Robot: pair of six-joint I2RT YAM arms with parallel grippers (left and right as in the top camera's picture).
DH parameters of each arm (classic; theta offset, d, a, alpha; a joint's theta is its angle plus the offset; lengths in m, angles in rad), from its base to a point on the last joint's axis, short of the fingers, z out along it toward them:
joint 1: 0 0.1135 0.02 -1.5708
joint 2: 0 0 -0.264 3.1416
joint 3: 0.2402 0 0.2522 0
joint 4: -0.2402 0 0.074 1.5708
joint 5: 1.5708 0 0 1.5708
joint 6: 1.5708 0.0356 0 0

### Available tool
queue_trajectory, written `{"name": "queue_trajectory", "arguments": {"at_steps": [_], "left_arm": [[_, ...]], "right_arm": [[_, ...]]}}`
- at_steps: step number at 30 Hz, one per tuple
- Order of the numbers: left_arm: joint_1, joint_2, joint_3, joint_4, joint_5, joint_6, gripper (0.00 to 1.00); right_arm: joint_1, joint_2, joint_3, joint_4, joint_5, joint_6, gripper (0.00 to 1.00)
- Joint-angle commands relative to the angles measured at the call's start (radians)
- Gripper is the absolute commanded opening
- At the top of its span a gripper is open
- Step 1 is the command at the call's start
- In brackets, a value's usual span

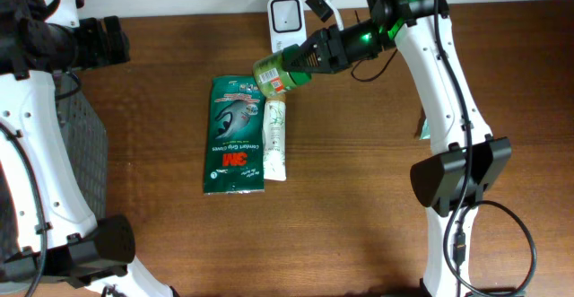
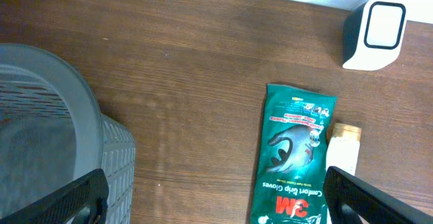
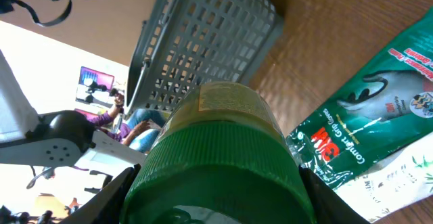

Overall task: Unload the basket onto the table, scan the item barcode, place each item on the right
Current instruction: 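Lift the green-lidded jar and tilt it toward the scanner, then hold the jar up in front of the scanner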

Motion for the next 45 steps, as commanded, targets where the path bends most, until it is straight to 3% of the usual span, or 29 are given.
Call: {"name": "queue_trajectory", "arguments": {"at_steps": [1,6,13,18,25,28,31,45], "left_arm": [[-0.001,0.0,0.005,0.002,0.01,0.008,0.99],[-0.001,0.0,0.005,0.002,0.01,0.008,0.99],[-0.001,0.0,0.005,0.002,0.01,0.008,0.99],[-0.001,0.0,0.005,0.002,0.01,0.008,0.99],[-0.001,0.0,0.005,0.002,0.01,0.008,0.99],[-0.001,0.0,0.005,0.002,0.01,0.008,0.99],[-0.001,0.0,0.005,0.002,0.01,0.008,0.99],[-0.001,0.0,0.005,0.002,0.01,0.008,0.99]], "right_arm": [[0.006,-0.021,0.028,0.005,0.037,-0.008,0.42],[0.006,-0.021,0.028,0.023,0.081,-0.01,0.41],[0.046,-0.021,0.028,0.048,0.285,-0.009,0.41],[0.085,-0.021,0.028,0.158,0.463,-0.005,0.4],[0.161,-0.007,0.018,0.358,1.041,-0.006,0.39],[0.189,0.006,0.002,0.488,1.224,-0.006,0.31],[0.195,0.047,0.002,0.65,1.344,-0.015,0.31],[0.193,0.256,0.001,1.122,1.417,-0.585,0.29]]}}
